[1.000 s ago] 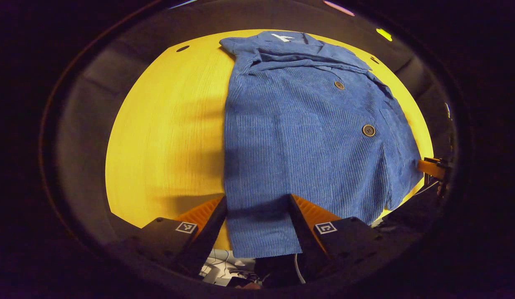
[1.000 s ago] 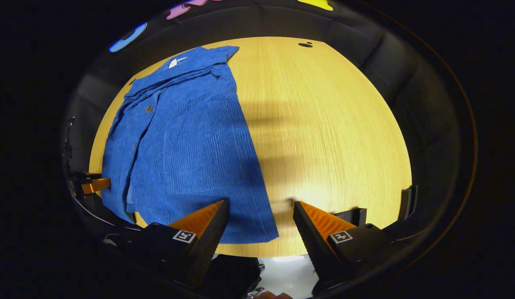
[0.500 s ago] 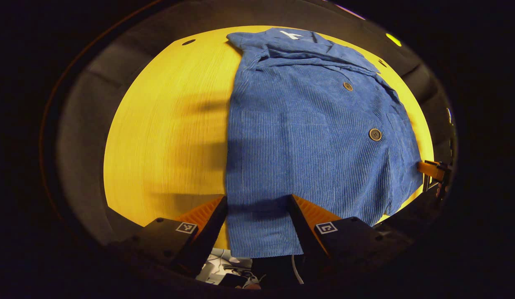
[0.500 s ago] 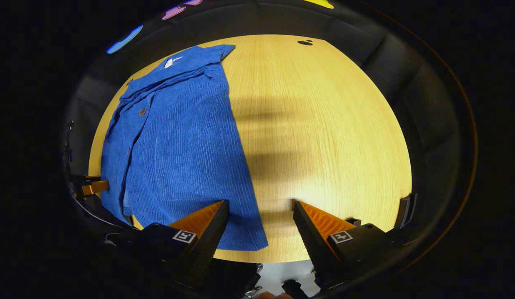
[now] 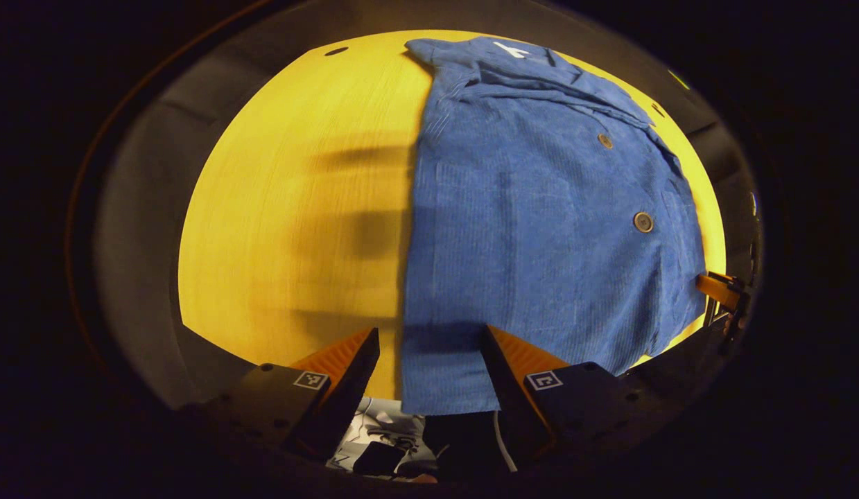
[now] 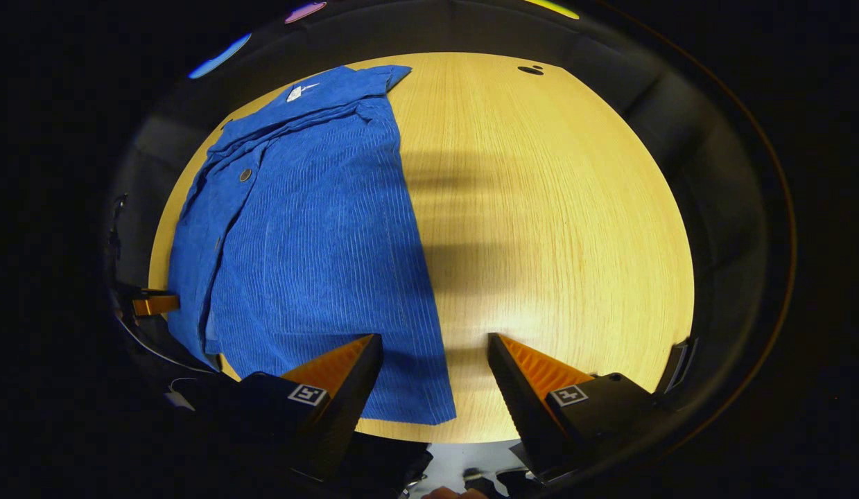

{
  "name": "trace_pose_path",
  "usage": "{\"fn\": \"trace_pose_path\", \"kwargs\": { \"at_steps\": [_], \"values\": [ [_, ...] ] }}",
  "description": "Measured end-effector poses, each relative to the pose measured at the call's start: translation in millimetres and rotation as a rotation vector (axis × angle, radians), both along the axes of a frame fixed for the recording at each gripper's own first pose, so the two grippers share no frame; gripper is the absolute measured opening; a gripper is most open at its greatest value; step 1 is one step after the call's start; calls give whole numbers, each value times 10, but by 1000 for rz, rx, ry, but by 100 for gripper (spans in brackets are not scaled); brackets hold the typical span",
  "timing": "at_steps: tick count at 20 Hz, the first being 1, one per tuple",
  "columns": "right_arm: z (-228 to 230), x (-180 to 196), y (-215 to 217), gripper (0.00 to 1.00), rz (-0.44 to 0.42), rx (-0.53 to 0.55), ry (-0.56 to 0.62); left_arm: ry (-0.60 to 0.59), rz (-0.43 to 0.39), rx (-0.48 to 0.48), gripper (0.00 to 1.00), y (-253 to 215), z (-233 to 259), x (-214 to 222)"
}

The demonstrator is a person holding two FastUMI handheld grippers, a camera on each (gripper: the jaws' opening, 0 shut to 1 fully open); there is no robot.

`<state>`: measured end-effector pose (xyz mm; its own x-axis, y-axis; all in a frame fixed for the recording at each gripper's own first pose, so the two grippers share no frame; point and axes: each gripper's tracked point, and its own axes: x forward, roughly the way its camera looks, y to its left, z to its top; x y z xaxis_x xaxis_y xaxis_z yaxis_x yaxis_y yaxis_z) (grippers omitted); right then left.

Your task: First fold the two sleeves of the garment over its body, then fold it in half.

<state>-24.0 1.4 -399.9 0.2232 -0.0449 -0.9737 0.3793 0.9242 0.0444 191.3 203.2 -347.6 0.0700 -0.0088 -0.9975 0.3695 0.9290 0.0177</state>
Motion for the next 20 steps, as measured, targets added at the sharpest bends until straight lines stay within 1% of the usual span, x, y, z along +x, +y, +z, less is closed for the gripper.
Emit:
{"fn": "trace_pose_path", "kwargs": {
  "at_steps": [1,4,8,10,14,16,17,19,20],
  "values": [
    [2,7,5,100,3,-1,6,-1,11,-23,86,-35,26,16],
    [-9,3,17,100,24,-13,21,28,23,-28,85,-46,9,17],
    [2,-1,65,100,29,6,35,52,1,-25,84,-73,11,7],
    [-3,-14,94,100,35,12,40,101,12,-74,84,-190,54,-85],
    [6,1,152,99,41,26,39,88,-48,-44,84,-220,29,-105],
    [-13,-6,119,97,48,5,50,86,-61,-47,84,-258,32,-109],
    [-8,-6,113,95,53,-4,55,81,-68,-41,83,-262,18,-95],
    [-23,-12,166,85,59,0,66,64,-80,-14,76,-230,8,-68],
    [-25,14,199,69,57,12,69,60,-84,-13,61,-232,2,-71]
  ]
}}
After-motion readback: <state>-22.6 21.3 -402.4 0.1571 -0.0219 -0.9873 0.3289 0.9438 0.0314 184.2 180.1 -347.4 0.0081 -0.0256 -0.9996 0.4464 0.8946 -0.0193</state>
